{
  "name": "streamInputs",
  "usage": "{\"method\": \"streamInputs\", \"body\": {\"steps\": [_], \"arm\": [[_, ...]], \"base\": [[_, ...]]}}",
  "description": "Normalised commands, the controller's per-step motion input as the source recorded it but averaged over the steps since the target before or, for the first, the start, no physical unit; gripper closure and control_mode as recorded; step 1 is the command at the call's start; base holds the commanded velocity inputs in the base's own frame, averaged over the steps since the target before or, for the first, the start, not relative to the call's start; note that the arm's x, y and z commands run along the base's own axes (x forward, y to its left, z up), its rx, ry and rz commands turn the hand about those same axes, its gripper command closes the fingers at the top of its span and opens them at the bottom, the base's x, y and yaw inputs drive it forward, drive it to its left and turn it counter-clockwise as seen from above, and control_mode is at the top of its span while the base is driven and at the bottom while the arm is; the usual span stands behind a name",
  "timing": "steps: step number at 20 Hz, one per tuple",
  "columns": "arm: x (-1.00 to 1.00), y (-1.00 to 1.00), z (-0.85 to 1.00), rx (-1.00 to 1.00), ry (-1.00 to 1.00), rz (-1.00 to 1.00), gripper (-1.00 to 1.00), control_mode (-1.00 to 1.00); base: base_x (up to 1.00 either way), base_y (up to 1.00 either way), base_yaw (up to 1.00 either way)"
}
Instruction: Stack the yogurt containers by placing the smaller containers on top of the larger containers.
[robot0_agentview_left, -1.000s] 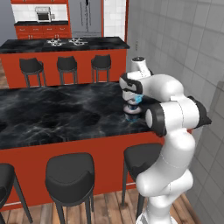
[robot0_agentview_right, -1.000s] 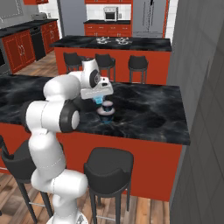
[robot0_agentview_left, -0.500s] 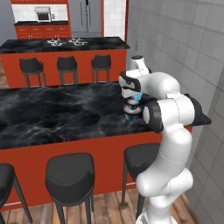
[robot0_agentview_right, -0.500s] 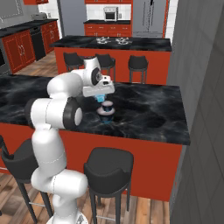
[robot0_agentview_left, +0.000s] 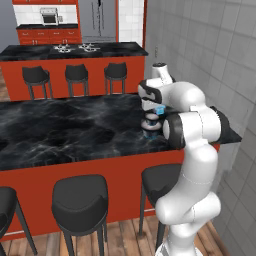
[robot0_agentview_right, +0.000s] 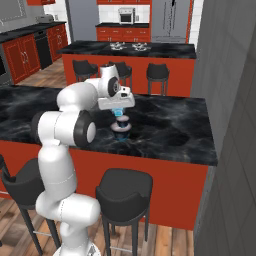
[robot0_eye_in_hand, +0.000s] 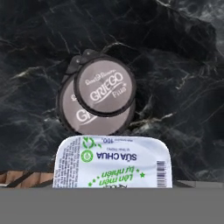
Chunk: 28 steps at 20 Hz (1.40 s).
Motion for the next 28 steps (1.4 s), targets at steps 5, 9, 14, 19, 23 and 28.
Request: {"method": "streamInputs", "body": {"steps": [5, 9, 14, 19, 23, 28], "arm": [[0.06, 0.00, -0.01, 0.03, 0.00, -0.02, 1.00, -1.00], [0.03, 0.00, 0.00, 0.04, 0.00, 0.00, 1.00, -1.00], [0.01, 0.00, 0.00, 0.04, 0.00, 0.00, 1.00, -1.00], [0.07, 0.00, -0.09, 0.02, 0.00, 0.00, 1.00, -1.00], [0.11, 0.01, -0.29, 0.00, 0.00, 0.00, 1.00, -1.00], [0.13, 0.00, -0.26, 0.00, 0.00, 0.00, 1.00, -1.00]], "base": [[0.00, 0.00, 0.00], [0.00, 0.00, 0.00], [0.00, 0.00, 0.00], [0.00, 0.00, 0.00], [0.00, 0.00, 0.00], [0.00, 0.00, 0.00]]}}
